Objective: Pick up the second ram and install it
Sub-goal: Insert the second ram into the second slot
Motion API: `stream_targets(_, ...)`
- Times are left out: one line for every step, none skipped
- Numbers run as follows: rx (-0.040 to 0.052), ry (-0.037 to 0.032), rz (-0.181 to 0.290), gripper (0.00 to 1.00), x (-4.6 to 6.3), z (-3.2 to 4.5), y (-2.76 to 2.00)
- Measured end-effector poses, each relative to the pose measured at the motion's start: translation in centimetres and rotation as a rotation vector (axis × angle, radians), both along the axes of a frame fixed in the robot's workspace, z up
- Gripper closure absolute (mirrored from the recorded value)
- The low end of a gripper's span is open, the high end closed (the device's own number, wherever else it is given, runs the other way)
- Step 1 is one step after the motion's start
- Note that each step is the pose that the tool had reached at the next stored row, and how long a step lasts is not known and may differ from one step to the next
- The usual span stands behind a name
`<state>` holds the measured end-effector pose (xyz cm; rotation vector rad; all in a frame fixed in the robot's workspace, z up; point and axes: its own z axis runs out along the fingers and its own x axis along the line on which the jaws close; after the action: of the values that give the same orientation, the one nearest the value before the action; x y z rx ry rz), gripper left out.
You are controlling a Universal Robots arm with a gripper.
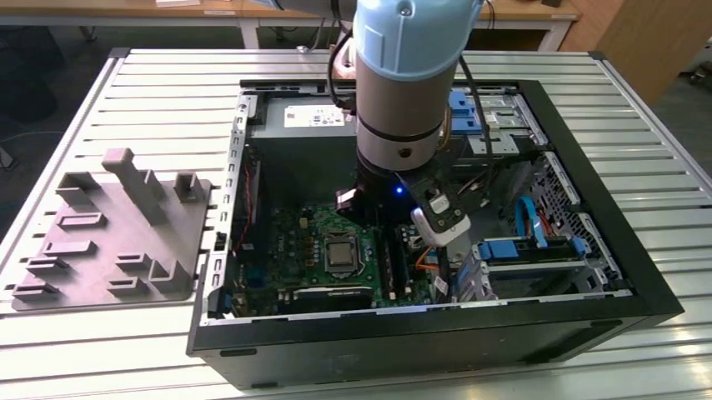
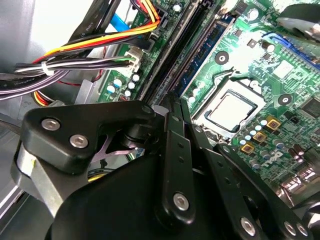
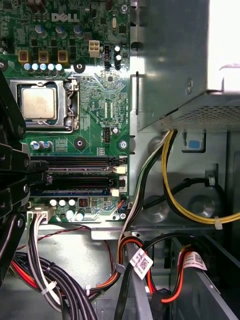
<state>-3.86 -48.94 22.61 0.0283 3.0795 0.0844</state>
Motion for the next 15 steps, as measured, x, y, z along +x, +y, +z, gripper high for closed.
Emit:
stream_targets(-0.0041, 0.0000, 0.000, 0.88, 0.00, 0.02, 0.00)
stream_targets(-0.0080, 0.0000, 0.000, 0.88, 0.00, 0.01, 0.00)
stream_targets(-0.0126, 0.0000, 0.000, 0.88, 0.00, 0.01, 0.01)
stream_targets(-0.0160, -0.0001, 0.000, 0.88, 0.00, 0.01, 0.01)
stream_targets(-0.0166, 0.0001, 0.000, 0.88, 0.00, 0.02, 0.00)
stream_targets(-0.0167, 0.0000, 0.000, 0.88, 0.00, 0.02, 0.00)
stream_targets(-0.0169, 0.0001, 0.000, 0.88, 0.00, 0.03, 0.00)
stream_targets(-0.0170, 0.0001, 0.000, 0.88, 0.00, 0.01, 0.00)
stream_targets(-0.0171, 0.0001, 0.000, 0.88, 0.00, -0.03, -0.01)
stream_targets(-0.0168, 0.0002, 0.000, 0.88, -0.01, -0.04, -0.01)
stream_targets(-0.0167, 0.0001, 0.000, 0.88, 0.00, -0.05, -0.01)
stream_targets(-0.0165, 0.0001, 0.000, 0.88, 0.00, -0.05, -0.01)
stream_targets(-0.0163, 0.0001, 0.000, 0.88, 0.00, -0.06, -0.01)
stream_targets(-0.0162, 0.0001, 0.000, 0.88, -0.01, -0.06, 0.00)
stream_targets(-0.0161, 0.0000, 0.000, 0.88, 0.00, -0.06, 0.00)
